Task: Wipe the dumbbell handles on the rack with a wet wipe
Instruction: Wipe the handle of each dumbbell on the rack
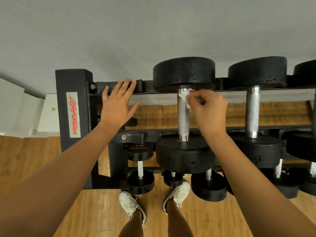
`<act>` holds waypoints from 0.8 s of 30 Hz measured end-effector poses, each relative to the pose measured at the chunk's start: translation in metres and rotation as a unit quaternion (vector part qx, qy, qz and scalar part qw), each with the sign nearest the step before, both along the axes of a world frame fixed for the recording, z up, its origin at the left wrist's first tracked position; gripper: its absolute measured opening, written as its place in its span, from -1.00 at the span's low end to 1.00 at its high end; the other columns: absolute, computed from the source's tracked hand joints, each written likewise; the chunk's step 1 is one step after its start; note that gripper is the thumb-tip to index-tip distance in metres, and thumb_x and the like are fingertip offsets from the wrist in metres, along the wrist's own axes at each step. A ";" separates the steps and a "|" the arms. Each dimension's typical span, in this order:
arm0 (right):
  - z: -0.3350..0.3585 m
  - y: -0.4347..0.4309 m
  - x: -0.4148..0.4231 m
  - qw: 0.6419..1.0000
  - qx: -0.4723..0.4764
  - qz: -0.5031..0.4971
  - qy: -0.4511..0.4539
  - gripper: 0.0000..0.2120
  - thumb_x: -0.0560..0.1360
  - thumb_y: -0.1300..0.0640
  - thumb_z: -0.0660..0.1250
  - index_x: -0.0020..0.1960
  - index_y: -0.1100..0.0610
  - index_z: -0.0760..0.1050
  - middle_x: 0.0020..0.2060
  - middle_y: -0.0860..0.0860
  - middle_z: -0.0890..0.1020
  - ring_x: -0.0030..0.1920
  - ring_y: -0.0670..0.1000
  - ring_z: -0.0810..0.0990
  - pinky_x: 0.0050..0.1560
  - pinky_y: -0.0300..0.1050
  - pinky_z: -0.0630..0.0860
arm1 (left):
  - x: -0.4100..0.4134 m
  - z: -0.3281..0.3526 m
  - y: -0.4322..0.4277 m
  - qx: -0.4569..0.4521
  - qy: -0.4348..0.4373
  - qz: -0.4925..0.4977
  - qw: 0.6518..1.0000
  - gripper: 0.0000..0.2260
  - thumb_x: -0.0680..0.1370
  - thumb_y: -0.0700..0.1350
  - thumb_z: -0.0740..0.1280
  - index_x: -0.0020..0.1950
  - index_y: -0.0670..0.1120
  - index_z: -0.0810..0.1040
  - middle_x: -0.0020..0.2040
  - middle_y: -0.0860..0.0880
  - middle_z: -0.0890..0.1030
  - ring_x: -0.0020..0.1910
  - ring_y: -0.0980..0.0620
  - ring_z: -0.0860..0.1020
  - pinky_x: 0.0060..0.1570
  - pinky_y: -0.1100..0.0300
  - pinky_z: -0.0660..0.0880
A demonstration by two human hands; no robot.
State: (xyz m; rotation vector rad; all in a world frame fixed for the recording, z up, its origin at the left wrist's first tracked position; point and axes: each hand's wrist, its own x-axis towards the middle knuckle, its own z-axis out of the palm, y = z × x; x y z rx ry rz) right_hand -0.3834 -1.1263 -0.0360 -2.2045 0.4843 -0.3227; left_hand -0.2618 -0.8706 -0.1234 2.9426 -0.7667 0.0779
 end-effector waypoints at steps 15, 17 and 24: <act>0.013 -0.007 -0.046 0.965 0.033 0.154 0.211 -0.90 0.50 0.20 0.48 -0.18 0.08 0.62 -0.21 -0.14 0.64 -0.15 -0.24 0.60 -0.04 -0.37 0.51 | -0.001 -0.003 -0.002 -0.015 -0.007 0.008 1.000 -0.43 0.68 0.13 0.24 0.65 -0.02 0.21 0.65 -0.06 0.25 0.63 -0.11 0.19 0.52 -0.36 0.06; 0.015 -0.003 -0.050 0.956 0.029 0.168 0.238 -0.89 0.49 0.20 0.49 -0.20 0.08 0.63 -0.21 -0.15 0.65 -0.13 -0.24 0.60 -0.01 -0.35 0.50 | -0.002 -0.002 -0.002 -0.017 -0.010 0.008 1.000 -0.43 0.68 0.12 0.24 0.65 -0.03 0.22 0.64 -0.07 0.26 0.62 -0.11 0.20 0.51 -0.36 0.07; 0.016 -0.003 -0.026 0.983 0.020 0.091 0.157 -0.88 0.49 0.26 0.46 -0.21 0.11 0.62 -0.21 -0.08 0.65 -0.17 -0.19 0.60 -0.11 -0.36 0.50 | -0.002 -0.006 -0.003 -0.020 -0.015 0.011 1.000 -0.44 0.69 0.14 0.23 0.65 -0.02 0.23 0.64 -0.06 0.26 0.62 -0.10 0.21 0.52 -0.35 0.07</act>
